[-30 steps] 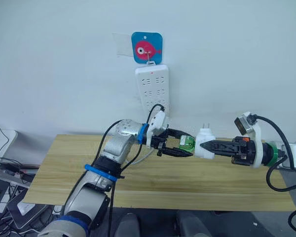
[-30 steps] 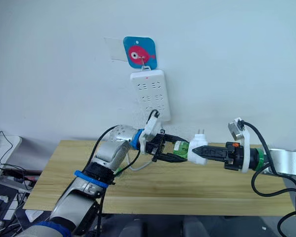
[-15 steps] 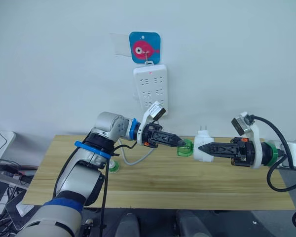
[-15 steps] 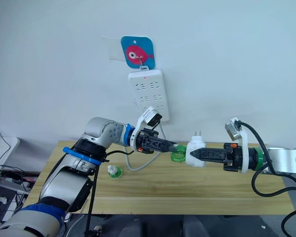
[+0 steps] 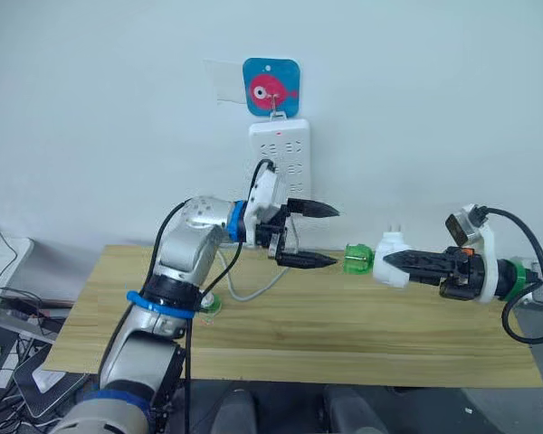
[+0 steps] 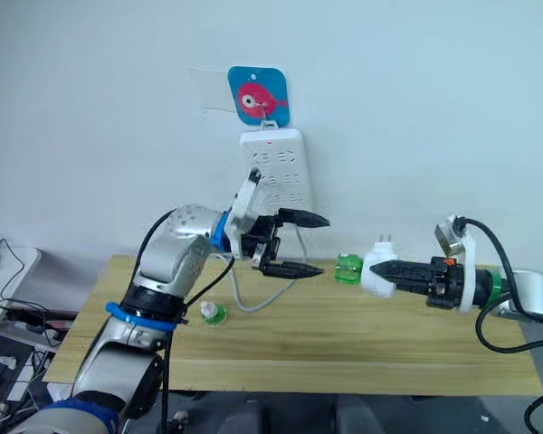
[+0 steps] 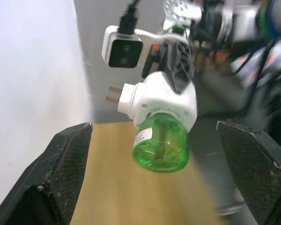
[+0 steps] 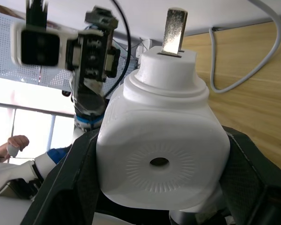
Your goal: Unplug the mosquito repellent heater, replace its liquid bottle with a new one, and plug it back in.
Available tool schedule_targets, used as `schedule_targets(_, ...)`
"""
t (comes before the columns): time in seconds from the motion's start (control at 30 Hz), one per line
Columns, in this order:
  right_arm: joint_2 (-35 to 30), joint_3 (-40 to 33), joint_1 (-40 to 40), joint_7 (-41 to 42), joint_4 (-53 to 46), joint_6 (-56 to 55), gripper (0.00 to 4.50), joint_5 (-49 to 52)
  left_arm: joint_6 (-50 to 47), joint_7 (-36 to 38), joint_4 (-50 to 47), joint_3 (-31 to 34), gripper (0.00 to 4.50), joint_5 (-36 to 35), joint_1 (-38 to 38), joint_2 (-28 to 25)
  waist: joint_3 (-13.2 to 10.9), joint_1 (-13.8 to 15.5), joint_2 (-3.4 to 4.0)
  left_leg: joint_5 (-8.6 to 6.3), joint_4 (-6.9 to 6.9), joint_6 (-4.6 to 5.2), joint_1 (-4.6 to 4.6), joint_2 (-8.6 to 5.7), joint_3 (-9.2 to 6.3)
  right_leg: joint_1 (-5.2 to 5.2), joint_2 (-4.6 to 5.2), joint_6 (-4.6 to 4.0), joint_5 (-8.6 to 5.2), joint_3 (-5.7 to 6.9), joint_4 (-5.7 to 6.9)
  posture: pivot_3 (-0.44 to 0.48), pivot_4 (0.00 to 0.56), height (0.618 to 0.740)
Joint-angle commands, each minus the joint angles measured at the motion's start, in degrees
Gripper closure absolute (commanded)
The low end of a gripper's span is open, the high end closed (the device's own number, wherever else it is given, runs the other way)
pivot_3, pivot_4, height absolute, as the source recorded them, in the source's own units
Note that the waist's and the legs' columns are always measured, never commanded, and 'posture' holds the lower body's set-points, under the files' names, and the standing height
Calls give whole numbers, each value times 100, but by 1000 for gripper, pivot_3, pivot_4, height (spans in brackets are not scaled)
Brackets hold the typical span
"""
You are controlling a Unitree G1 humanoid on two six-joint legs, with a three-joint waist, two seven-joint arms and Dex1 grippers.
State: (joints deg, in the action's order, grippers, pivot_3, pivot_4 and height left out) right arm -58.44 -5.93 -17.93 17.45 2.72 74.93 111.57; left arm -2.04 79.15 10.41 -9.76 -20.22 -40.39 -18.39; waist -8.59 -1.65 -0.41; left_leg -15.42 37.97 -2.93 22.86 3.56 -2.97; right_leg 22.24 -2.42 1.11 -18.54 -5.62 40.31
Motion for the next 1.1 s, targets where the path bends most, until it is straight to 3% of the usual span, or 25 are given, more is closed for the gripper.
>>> schedule_targets(0.03,-32,-149,-189,119,48,99,1481,143,1819,-122,286,49,30,394,55,197,0,10,0,-7,0,12,0,-2,1,0,1,2,1,-2,0,1,123,740)
schedule_targets(0.23,-8,-135,-290,173,135,236,1481,143,4829,-25,1203,-83,30,748,34,457,1,32,1,-8,3,13,4,-6,6,-3,6,8,5,-3,-10,7,123,740)
schedule_targets(0.47,-43,-137,-431,352,198,426,1481,143,7322,-496,2468,-325,30,1207,-306,557,0,32,0,-8,2,15,4,-6,5,-4,6,9,8,-4,-12,5,125,740)
schedule_targets(0.67,-44,-149,-427,507,42,470,1481,143,8122,-1484,3199,-310,30,1975,-648,740,0,24,0,-8,2,15,6,-7,5,-5,7,10,10,-4,-14,-2,125,740)
schedule_targets(0.87,-68,-143,-374,528,-19,445,1481,143,8328,-2337,3482,-418,30,2583,-856,679,1,4,1,-8,1,15,5,-7,4,-5,7,11,10,-3,-13,-15,124,740)
schedule_targets(0.97,-70,-155,-352,526,-38,431,1481,143,8405,-2626,3541,-588,630,2702,-914,593,1,-2,1,-8,1,16,5,-7,4,-5,7,11,11,-3,-12,-15,124,740)
schedule_targets(1.1,-52,-154,-351,538,-77,414,1481,143,8433,-2966,3559,-817,1834,2803,-958,500,1,-1,1,-8,1,15,5,-7,3,-5,7,11,11,-2,-11,-15,124,740)
